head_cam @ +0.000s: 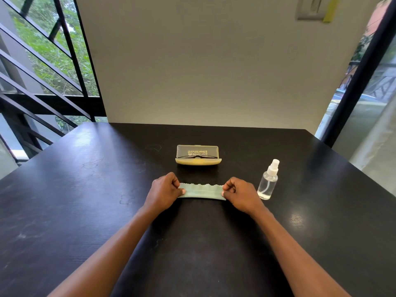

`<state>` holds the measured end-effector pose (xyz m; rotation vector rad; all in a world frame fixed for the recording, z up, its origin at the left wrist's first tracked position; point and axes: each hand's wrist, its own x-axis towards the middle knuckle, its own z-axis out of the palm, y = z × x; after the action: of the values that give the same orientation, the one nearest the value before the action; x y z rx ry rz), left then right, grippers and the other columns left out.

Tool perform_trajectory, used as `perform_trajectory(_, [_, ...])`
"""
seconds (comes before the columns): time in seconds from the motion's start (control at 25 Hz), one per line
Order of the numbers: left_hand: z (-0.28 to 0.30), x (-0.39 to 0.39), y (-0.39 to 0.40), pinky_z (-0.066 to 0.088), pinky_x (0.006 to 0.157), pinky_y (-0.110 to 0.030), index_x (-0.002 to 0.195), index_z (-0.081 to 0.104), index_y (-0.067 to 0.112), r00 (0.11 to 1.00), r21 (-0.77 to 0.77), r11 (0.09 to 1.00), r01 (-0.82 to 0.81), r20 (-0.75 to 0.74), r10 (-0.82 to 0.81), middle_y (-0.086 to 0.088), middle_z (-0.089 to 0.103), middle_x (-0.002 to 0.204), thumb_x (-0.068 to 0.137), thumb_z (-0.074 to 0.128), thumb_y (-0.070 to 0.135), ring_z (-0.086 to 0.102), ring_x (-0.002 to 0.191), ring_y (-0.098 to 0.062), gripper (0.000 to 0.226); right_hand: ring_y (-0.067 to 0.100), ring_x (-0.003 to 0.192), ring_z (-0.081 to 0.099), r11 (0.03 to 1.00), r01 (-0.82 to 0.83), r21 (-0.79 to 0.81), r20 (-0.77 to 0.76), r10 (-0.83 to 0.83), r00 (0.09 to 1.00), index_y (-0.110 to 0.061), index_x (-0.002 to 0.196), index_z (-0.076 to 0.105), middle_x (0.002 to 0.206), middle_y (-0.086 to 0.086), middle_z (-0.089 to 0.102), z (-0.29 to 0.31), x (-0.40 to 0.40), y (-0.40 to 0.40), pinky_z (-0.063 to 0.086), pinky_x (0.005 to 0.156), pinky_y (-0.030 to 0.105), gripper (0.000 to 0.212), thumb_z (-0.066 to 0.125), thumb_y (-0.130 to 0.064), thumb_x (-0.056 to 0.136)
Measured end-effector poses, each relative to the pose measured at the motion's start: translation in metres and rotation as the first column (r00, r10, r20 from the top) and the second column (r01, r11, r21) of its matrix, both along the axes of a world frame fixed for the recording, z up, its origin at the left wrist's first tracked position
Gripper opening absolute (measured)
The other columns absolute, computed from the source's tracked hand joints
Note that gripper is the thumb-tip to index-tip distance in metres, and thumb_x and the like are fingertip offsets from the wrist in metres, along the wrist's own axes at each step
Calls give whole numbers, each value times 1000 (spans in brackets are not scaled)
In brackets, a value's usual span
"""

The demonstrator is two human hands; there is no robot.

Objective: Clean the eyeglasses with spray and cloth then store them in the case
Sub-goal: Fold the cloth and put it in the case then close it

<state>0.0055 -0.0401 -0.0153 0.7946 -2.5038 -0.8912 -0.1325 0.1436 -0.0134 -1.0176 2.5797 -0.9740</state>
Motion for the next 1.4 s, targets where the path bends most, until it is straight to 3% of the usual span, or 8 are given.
perform_trajectory(0.12, [-1, 7, -1, 36, 56, -12, 78, 54, 16, 996, -90, 996, 24, -87, -32, 0, 56, 83, 80, 69, 14, 47, 69, -9, 15, 1, 71, 49, 999, -3, -54, -123, -3, 992, -22, 86, 59, 89, -5, 52, -1, 2, -1, 35, 61, 11, 6, 60, -16, 86])
perform_trajectory(0.2, [-1, 13, -3, 37, 61, -9, 81, 54, 19, 985, -148, 983, 108, -115, -125, 4, 53, 88, 80, 69, 16, 49, 73, -7, 15, 4, 77, 50, 996, -49, -76, -186, 34, 982, -21, 90, 62, 92, -6, 52, 1, 3, 0, 38, 67, 16, 6, 59, -17, 86])
perform_trajectory(0.36, [-7, 17, -3, 32, 86, -25, 100, 62, 25, 947, -371, 874, 313, 58, -315, 7, 60, 107, 87, 60, 28, 48, 105, -12, 14, 9, 88, 53, 973, -228, 43, -295, 231, 927, -20, 99, 64, 98, -5, 58, 6, 6, 3, 46, 77, 25, 15, 58, -22, 85])
perform_trajectory(0.48, [-11, 16, -1, 25, 87, -27, 107, 61, 28, 934, -502, 793, 344, 97, -343, 8, 63, 112, 91, 52, 28, 48, 112, -13, 19, 15, 97, 51, 942, -275, 191, -411, 331, 850, -22, 103, 62, 104, -3, 62, 4, 9, 3, 45, 80, 30, 20, 54, -28, 86])
perform_trajectory(0.76, [-9, 18, 5, 45, 82, -33, 106, 61, 20, 886, -654, 621, 431, 179, -427, -5, 63, 115, 92, 49, 12, 59, 105, -24, 20, 24, 95, 52, 921, -265, 284, -594, 386, 705, -21, 100, 60, 101, 0, 66, 0, 10, 9, 37, 73, 32, 18, 46, -19, 88])
perform_trajectory(1.04, [-9, 17, 7, 45, 80, -30, 102, 64, 14, 907, -578, 727, 371, 59, -416, -5, 64, 107, 90, 49, 13, 60, 97, -20, 19, 21, 100, 51, 919, -311, 241, -571, 393, 721, -21, 108, 66, 109, -1, 64, -4, 6, 13, 42, 80, 33, 25, 50, -22, 89])
perform_trajectory(1.24, [-2, 11, 6, 52, 70, -32, 92, 60, 13, 918, -444, 823, 356, 3, -396, -4, 60, 95, 88, 53, 10, 58, 81, -20, 8, 18, 94, 51, 938, -304, 166, -501, 346, 793, -20, 102, 65, 103, -1, 65, -2, 2, 11, 43, 78, 32, 18, 55, -21, 87])
perform_trajectory(1.4, [-3, 8, 5, 43, 62, -12, 92, 55, 17, 935, -326, 888, 324, -34, -353, 3, 59, 95, 88, 56, 9, 55, 78, -12, 9, 11, 85, 50, 971, -231, 67, -319, 240, 917, -24, 101, 56, 88, -10, 59, 1, -1, 8, 46, 76, 28, 15, 57, -19, 87])
